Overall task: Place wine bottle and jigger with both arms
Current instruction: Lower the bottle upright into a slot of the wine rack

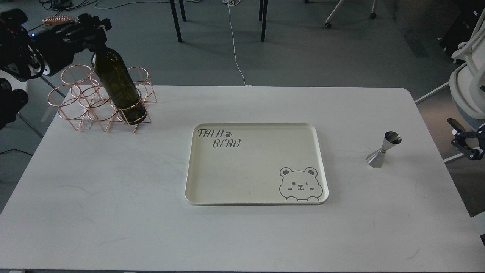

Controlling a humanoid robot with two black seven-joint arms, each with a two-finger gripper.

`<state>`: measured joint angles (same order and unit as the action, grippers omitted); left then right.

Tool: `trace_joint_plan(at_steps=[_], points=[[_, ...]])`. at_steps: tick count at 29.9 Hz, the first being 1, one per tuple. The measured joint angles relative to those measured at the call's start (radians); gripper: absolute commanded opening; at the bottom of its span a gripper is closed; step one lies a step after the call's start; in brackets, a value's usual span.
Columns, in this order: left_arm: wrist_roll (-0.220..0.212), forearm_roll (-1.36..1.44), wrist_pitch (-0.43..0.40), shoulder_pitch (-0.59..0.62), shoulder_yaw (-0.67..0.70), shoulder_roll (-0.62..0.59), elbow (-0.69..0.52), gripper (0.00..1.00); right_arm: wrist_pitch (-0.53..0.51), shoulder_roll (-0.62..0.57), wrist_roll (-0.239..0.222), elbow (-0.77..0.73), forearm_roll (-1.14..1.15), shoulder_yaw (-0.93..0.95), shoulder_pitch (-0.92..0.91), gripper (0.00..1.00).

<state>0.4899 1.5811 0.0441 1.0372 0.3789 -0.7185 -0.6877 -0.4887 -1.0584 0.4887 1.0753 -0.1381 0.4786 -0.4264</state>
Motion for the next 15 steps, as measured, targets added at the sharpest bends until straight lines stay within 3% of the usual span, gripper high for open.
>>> trace_joint_plan(at_steps=[15], points=[[-0.001,0.0,-0.003,0.0,-0.044,0.039,0.05,0.27,0.0,0.0,0.0,0.0,0.0,0.0,0.001,0.98]])
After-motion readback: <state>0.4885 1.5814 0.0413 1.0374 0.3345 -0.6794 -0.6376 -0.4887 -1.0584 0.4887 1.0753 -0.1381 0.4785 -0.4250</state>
